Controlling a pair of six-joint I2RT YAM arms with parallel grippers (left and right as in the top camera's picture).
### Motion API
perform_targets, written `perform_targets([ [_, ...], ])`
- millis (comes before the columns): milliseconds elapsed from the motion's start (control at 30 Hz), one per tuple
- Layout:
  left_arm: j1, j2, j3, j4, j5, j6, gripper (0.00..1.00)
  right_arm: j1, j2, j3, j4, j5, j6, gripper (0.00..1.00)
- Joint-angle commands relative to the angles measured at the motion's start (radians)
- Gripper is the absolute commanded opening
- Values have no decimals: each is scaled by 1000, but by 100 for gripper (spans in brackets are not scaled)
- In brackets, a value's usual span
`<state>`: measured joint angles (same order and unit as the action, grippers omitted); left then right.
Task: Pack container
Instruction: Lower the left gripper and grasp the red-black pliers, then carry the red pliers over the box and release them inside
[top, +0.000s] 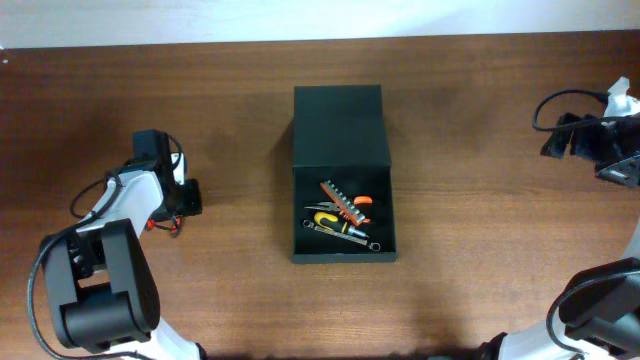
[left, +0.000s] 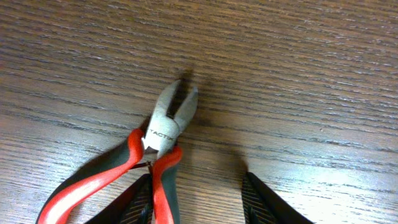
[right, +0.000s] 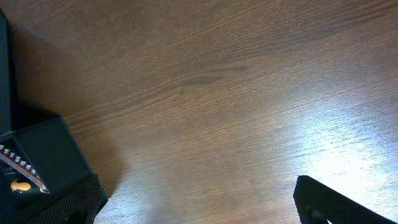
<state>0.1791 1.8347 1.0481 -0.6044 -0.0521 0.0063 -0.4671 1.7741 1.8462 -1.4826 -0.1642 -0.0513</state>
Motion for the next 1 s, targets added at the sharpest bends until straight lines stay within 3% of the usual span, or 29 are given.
perform_targets([
  [0, 7, 69, -85, -21, -43, 5, 45, -3, 2, -7, -3, -12, 7, 99],
  [533, 7, 69, -107, -16, -61, 5, 25, -3, 2, -7, -30, -12, 8, 99],
  [700, 7, 69, -107, -16, -61, 5, 5, -3, 2, -7, -32, -12, 8, 99],
  [967, 7, 69, -107, -13, -61, 5, 2, -3, 2, -7, -32, -12, 8, 99],
])
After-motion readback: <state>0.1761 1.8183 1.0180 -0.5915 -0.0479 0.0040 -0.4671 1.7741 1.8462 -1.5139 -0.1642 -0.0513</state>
